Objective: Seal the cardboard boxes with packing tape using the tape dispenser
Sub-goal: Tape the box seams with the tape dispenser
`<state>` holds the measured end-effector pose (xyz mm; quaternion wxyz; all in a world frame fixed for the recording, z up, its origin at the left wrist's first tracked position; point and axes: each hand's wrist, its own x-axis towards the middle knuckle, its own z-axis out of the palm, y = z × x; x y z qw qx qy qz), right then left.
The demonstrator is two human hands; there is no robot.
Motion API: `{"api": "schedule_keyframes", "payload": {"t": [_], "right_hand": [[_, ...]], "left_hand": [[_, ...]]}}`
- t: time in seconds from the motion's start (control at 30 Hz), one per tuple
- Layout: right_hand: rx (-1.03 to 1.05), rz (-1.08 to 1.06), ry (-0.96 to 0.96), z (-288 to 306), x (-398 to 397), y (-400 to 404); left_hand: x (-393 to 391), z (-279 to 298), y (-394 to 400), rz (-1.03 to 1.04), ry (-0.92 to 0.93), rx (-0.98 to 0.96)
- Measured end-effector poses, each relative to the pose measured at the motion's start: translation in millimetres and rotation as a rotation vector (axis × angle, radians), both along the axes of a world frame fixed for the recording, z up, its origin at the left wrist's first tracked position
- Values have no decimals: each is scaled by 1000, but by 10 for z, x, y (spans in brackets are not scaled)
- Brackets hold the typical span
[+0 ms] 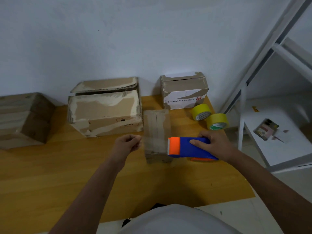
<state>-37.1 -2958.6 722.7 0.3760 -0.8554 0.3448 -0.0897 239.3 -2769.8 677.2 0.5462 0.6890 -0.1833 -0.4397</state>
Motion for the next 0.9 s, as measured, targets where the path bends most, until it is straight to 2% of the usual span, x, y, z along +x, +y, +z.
{"api": "schedule_keyframes", "payload": {"t": [0.17, 0.37, 0.63, 0.9], "right_hand": [[3, 20, 12, -43, 25, -17], [-85, -66, -34, -77, 66, -19], [-85, -17, 20, -128, -81, -118], [-93, -30, 77, -183, -229, -279]], "left_hand": [[-176, -36, 83, 71, 29, 19], [-485, -67, 121, 287, 4, 57], [-482, -111, 202, 369, -26, 50], [-576, -123, 190, 309, -16, 63]]}}
